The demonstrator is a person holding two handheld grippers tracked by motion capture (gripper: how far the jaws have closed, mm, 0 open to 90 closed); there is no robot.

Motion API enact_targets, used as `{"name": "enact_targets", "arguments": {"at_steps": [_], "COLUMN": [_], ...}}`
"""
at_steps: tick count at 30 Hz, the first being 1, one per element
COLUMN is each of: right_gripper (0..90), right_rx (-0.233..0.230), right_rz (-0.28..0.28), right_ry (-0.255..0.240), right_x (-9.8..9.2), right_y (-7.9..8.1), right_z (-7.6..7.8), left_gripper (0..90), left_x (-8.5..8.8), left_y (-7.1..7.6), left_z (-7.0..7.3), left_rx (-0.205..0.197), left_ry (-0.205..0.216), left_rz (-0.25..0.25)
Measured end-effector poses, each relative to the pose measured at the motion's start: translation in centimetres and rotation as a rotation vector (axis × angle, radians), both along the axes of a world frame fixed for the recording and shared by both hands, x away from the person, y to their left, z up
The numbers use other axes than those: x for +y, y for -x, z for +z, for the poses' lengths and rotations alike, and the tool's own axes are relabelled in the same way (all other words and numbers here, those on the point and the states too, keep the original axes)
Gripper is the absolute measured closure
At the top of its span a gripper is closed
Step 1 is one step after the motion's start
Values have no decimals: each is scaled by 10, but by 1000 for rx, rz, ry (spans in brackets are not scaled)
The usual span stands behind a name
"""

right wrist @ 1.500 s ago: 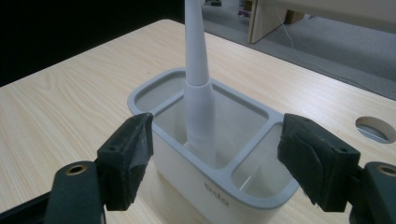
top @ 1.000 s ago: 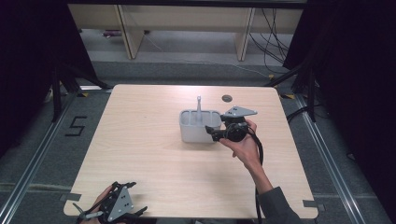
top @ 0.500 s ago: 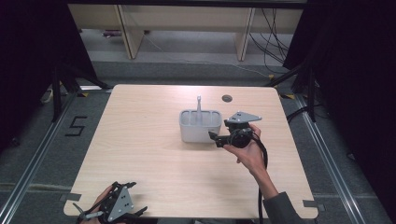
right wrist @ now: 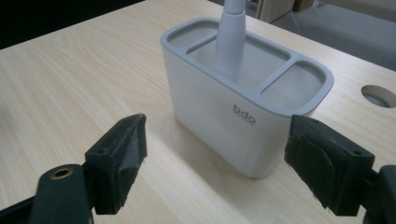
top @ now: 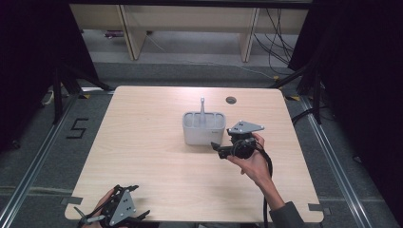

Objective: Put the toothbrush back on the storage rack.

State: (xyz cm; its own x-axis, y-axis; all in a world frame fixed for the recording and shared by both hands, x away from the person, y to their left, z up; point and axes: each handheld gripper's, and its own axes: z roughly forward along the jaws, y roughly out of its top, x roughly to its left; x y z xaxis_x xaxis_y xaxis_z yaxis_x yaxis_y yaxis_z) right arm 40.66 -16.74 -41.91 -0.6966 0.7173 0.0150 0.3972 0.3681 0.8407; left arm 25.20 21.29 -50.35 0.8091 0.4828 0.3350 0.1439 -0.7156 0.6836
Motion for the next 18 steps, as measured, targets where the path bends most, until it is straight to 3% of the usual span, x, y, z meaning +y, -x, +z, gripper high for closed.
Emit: {"name": "enact_targets", "arguments": {"at_steps": [6,12,14,16,18], "right_gripper": [214,218,219,219,220], "right_rx": [8,-18,6,-12,5], "right_rz": [8,9,15,23,29], "right_ry": [17,33,37,52,51], "right_x": [-2,-3,-1,-1,0], "right_y": [8,13,17,19,22], "right_z": [-5,-12,-16,-19,-22], "left_gripper": [149,149,149,150,149], "left_x": [0,0,-1,0,0], "left_y": [0,0,0,0,0], "left_z": [0,-1,-1,-1,0], "left_rx": [-1,-15,-16,0,-3], "left_ry": [-1,-5,-3,2,-3], "left_rz": [1,13,13,-1,2]}}
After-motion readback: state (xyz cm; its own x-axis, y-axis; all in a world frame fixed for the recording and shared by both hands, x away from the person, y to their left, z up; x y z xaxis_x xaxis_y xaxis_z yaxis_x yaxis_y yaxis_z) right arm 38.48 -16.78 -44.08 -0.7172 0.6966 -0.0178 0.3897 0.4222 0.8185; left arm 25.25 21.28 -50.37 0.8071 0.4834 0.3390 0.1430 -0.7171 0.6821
